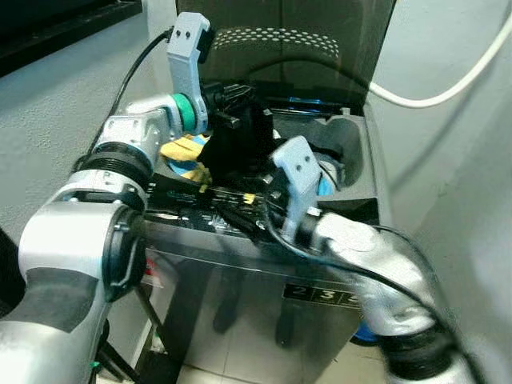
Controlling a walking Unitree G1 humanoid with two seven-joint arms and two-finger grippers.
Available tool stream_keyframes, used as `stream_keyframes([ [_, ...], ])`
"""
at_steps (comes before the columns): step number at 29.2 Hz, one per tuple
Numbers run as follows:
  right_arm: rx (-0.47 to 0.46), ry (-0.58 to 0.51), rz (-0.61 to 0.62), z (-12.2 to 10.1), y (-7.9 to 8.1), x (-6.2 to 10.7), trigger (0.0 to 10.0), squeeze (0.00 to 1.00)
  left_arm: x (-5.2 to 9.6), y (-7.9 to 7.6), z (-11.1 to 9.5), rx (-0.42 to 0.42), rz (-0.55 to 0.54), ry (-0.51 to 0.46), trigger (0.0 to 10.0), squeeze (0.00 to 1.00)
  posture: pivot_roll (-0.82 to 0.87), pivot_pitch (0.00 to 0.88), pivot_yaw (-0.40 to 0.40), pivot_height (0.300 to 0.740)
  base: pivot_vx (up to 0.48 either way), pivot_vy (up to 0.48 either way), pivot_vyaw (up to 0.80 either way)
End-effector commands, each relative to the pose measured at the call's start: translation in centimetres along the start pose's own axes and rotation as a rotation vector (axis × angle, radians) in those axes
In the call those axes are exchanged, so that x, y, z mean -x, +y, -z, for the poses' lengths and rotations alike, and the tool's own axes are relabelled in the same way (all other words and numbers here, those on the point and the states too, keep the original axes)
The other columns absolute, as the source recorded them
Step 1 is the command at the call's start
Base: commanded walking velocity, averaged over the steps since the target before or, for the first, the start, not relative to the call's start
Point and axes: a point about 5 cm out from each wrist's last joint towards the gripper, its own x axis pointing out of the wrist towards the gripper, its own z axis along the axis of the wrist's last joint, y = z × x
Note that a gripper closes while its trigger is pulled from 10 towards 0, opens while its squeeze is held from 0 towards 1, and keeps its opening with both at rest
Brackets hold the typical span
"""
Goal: Clothes washing
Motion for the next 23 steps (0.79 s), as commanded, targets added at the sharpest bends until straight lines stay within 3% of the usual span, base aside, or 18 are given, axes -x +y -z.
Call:
stream_keyframes([
  [1, 0.030, 0.007, 0.020, 0.5, 0.7, -0.8, 10.0, 0.00, 0.0, 0.0, 0.6, 0.031, 0.005, 0.010, 10.0, 0.00, 0.08, 0.137, 0.084, 0.740, 0.000, 0.000, 0.00],
  [5, 0.029, 0.005, 0.071, 1.4, 1.3, -2.6, 10.0, 0.00, -0.2, -0.2, 0.8, 0.015, 0.015, 0.016, 10.0, 0.00, 0.08, 0.139, 0.086, 0.740, 0.000, 0.000, 0.00],
  [7, 0.031, 0.009, 0.106, 1.7, 0.6, -3.1, 10.0, 0.00, -0.2, -0.1, 1.2, -0.042, -0.002, 0.040, 10.0, 0.00, 0.09, 0.141, 0.083, 0.740, 0.000, 0.000, 0.00],
  [12, 0.017, -0.007, 0.169, 1.3, -1.0, -3.2, 10.0, 0.00, 0.0, 0.2, 1.3, -0.053, -0.018, 0.040, 10.0, 0.00, 0.08, 0.141, 0.083, 0.740, 0.000, 0.000, 0.00],
  [20, -0.001, -0.084, 0.224, 0.2, -1.6, -4.2, 10.0, 0.00, 0.0, 0.0, 0.9, -0.005, -0.007, 0.004, 10.0, 0.00, 0.08, 0.139, 0.083, 0.740, 0.000, 0.000, 0.00],
  [23, -0.061, -0.110, 0.262, 0.0, -1.5, -4.9, 10.0, 0.00, -0.3, -0.2, 0.9, 0.003, -0.002, -0.006, 10.0, 0.00, 0.08, 0.137, 0.084, 0.740, 0.000, 0.000, 0.00],
])
